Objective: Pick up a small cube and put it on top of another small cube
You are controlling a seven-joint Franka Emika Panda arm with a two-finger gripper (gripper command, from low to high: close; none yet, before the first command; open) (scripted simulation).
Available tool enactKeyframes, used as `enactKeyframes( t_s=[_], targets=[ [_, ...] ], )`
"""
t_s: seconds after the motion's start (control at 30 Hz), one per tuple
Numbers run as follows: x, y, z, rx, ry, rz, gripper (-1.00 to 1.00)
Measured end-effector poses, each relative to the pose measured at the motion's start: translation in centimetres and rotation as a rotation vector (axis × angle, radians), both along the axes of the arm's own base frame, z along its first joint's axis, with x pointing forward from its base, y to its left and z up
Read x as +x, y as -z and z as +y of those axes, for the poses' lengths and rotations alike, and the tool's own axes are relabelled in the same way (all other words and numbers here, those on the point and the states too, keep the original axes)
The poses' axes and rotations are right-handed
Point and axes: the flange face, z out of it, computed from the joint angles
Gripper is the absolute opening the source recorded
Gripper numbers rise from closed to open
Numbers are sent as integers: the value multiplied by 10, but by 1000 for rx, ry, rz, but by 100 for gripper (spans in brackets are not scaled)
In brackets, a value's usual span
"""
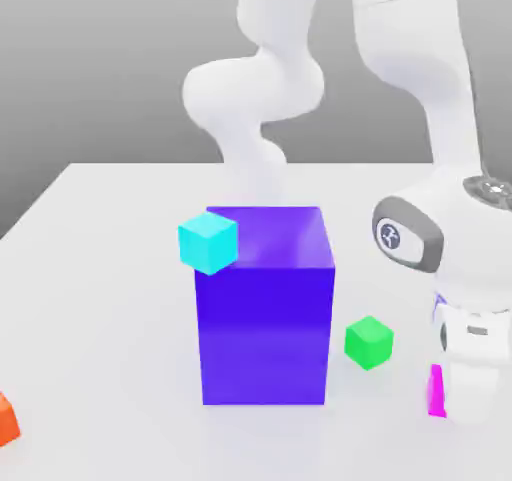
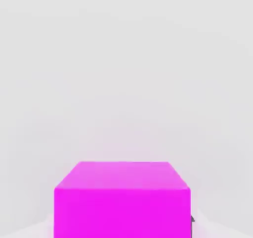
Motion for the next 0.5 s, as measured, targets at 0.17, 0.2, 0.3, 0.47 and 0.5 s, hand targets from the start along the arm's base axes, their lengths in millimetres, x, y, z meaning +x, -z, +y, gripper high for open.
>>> enactKeyframes(
  t_s=[0.17,0.2,0.3,0.47,0.5],
  targets=[
    [-5,-53,-4,6,16,4,-100],
    [-11,-60,-8,11,35,9,-100],
    [-31,-77,-24,26,101,20,-100],
    [-68,-98,-56,27,218,20,-100],
    [-76,-100,-63,23,242,17,-100]
  ],
)
